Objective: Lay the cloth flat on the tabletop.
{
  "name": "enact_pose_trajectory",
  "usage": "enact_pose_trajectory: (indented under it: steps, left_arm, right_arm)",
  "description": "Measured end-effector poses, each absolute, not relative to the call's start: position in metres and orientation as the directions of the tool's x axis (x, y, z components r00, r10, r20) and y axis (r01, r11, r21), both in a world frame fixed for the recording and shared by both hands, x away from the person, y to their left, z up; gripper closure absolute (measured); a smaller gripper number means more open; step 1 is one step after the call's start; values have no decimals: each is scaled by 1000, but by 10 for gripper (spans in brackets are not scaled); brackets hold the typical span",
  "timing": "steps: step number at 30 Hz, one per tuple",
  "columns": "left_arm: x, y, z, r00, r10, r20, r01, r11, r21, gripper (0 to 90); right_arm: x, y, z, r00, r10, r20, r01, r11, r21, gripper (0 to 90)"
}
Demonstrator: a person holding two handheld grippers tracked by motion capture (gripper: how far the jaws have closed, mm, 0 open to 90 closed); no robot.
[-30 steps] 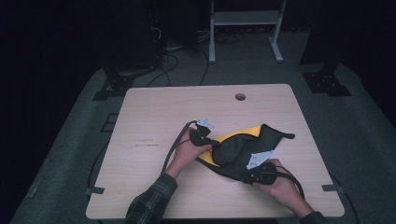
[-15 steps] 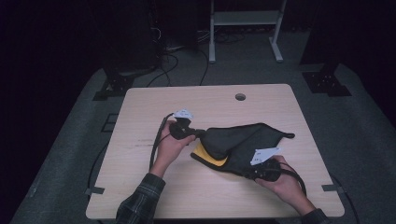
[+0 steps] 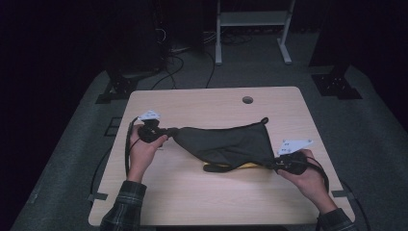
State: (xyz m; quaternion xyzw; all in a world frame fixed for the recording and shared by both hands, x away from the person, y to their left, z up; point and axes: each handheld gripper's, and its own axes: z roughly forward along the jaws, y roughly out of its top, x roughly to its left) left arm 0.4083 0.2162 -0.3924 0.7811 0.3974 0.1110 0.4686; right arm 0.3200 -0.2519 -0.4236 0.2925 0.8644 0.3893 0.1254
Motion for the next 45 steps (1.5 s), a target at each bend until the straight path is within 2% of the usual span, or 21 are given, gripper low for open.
enact_pose_trajectory:
  steps: [8,13,16,18,20,23,27,40,45]
  left_arm:
    - [431,246,-405,577,808,-120,533,-261,805,858]
    - [442,243,-415,574,812,-109,534,-270,801,847]
    - [441,236,-415,591,800,-106,536,-291,792,742]
    - [435,232,-412,616,780,-107,523,-304,796,654]
    - [428,228,-410,651,751,-107,499,-318,806,622]
    - [412,221,-409,699,709,-98,472,-354,807,600]
    - [386,210,-411,745,654,-132,465,-367,806,598]
    - [317,187,-439,822,540,-184,462,-443,768,507]
    - [308,174,-454,835,530,-146,456,-519,723,455]
  right_arm:
    - [319,-278,-422,-767,641,26,436,491,754,839]
    - [317,-281,-427,-764,644,42,451,487,748,839]
    - [317,-278,-430,-770,637,28,448,509,735,838]
    - [316,-276,-431,-774,632,23,445,518,731,838]
    - [316,-276,-432,-774,632,27,449,519,728,838]
    - [315,-275,-434,-775,631,26,451,524,723,837]
    - [316,-275,-436,-778,628,19,449,534,717,837]
    - [316,-274,-437,-780,626,17,449,540,712,837]
    - [317,-273,-437,-780,625,16,449,542,710,837]
